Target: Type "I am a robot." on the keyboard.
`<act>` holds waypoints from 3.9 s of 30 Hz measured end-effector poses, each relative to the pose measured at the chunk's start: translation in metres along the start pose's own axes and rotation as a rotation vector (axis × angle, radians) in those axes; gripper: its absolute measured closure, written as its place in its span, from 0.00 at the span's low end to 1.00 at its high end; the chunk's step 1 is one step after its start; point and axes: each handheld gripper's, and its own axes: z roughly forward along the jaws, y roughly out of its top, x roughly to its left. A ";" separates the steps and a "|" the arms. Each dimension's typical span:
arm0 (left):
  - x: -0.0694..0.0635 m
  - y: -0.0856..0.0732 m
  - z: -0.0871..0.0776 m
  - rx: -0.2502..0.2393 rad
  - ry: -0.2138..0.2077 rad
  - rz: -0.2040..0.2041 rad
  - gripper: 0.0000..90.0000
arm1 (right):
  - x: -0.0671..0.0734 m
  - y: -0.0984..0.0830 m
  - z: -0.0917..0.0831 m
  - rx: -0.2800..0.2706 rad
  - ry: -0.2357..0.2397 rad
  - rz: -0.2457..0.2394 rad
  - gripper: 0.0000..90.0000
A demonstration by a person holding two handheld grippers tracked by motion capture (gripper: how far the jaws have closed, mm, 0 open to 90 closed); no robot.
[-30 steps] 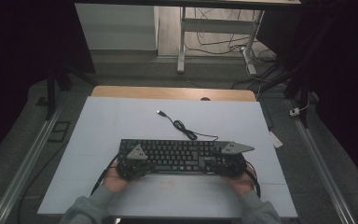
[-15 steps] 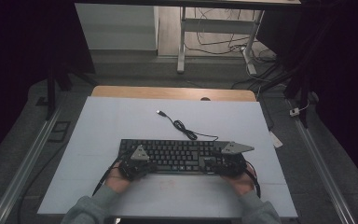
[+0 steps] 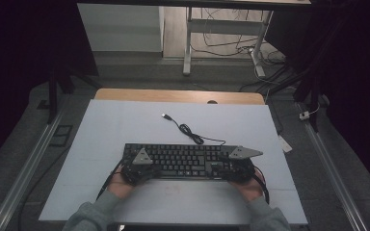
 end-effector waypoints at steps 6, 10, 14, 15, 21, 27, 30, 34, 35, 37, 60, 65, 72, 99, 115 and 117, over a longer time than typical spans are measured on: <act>0.012 -0.001 -0.014 -0.058 0.012 -0.067 0.80 | -0.001 0.000 0.000 0.003 0.005 0.002 0.55; 0.020 -0.004 -0.022 -0.080 0.031 -0.117 0.63 | -0.001 -0.001 0.000 0.000 0.005 0.006 0.55; 0.029 -0.007 -0.027 -0.080 0.055 -0.155 0.53 | 0.000 0.000 0.000 0.000 0.005 0.001 0.55; 0.031 -0.007 -0.028 -0.080 0.058 -0.159 0.51 | 0.000 0.000 0.000 0.003 0.004 -0.001 0.55; 0.037 -0.009 -0.034 -0.083 0.076 -0.179 0.47 | -0.001 0.000 0.000 -0.002 0.005 0.004 0.55; 0.038 -0.010 -0.033 -0.075 0.085 -0.180 0.46 | -0.001 0.000 0.000 0.002 0.006 0.002 0.55; 0.038 -0.010 -0.033 -0.072 0.089 -0.184 0.46 | -0.001 0.000 0.000 0.000 0.007 0.006 0.55; 0.038 -0.010 -0.033 -0.066 0.091 -0.180 0.46 | -0.001 0.000 0.000 0.001 0.005 0.002 0.55; 0.038 -0.010 -0.032 -0.066 0.091 -0.180 0.46 | -0.001 0.000 0.000 0.002 0.006 0.002 0.55; 0.038 -0.010 -0.032 -0.065 0.093 -0.180 0.46 | -0.001 0.000 0.000 0.003 0.006 0.003 0.55; 0.045 -0.005 -0.025 -0.071 0.122 -0.191 0.47 | 0.000 -0.001 0.001 0.009 0.006 0.002 0.55; 0.047 -0.002 -0.022 -0.070 0.135 -0.184 0.48 | 0.000 -0.001 0.002 0.010 0.003 0.001 0.55; 0.046 0.002 -0.013 -0.057 0.145 -0.149 0.65 | 0.000 -0.001 0.002 0.011 0.006 -0.002 0.55; 0.044 0.007 0.015 0.017 0.146 -0.119 0.98 | 0.000 -0.001 0.003 0.012 0.004 -0.004 0.55; 0.041 0.007 0.019 0.038 0.161 -0.106 0.98 | 0.001 -0.001 0.002 0.009 0.004 -0.002 0.55; 0.041 0.008 0.015 0.009 0.159 -0.109 0.98 | 0.000 -0.001 0.002 0.008 0.003 0.001 0.55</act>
